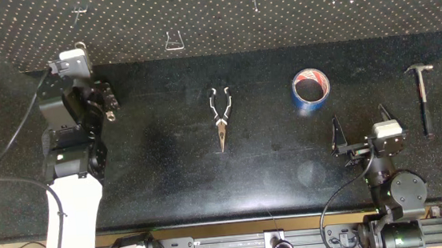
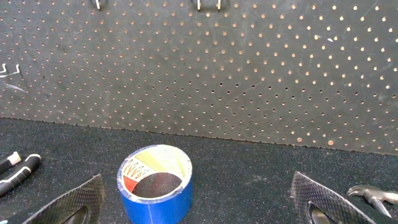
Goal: Place Tools Onto Pegboard
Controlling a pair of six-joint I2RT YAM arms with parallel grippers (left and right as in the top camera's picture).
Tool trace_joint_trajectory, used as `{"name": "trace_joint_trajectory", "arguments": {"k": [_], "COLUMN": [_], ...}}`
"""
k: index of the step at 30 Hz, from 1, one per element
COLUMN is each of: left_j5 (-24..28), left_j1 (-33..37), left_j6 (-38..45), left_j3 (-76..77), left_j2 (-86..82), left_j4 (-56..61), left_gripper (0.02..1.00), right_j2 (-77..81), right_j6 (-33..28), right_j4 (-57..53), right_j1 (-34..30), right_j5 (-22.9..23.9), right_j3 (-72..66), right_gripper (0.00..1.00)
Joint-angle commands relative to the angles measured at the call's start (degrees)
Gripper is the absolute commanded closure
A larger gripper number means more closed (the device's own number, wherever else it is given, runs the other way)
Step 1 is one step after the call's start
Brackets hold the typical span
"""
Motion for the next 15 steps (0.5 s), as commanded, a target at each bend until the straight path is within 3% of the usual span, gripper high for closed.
{"name": "trace_joint_trajectory", "arguments": {"k": [1, 15], "left_j5": [-2.82, -2.14], "left_j1": [0.04, 0.04], "left_j6": [-1.7, -1.03], "left_j3": [0.26, 4.42], "left_j2": [-1.68, 5.03], "left_j4": [3.3, 4.0], "left_gripper": [0.989, 0.989], "right_j2": [-0.61, -0.61], "right_j6": [-0.63, -0.63], "right_j4": [-0.46, -0.46], "right_j1": [0.39, 0.39], "right_j5": [0.5, 0.5], "right_j3": [-0.11, -0.11], "right_gripper": [0.025, 0.025]}}
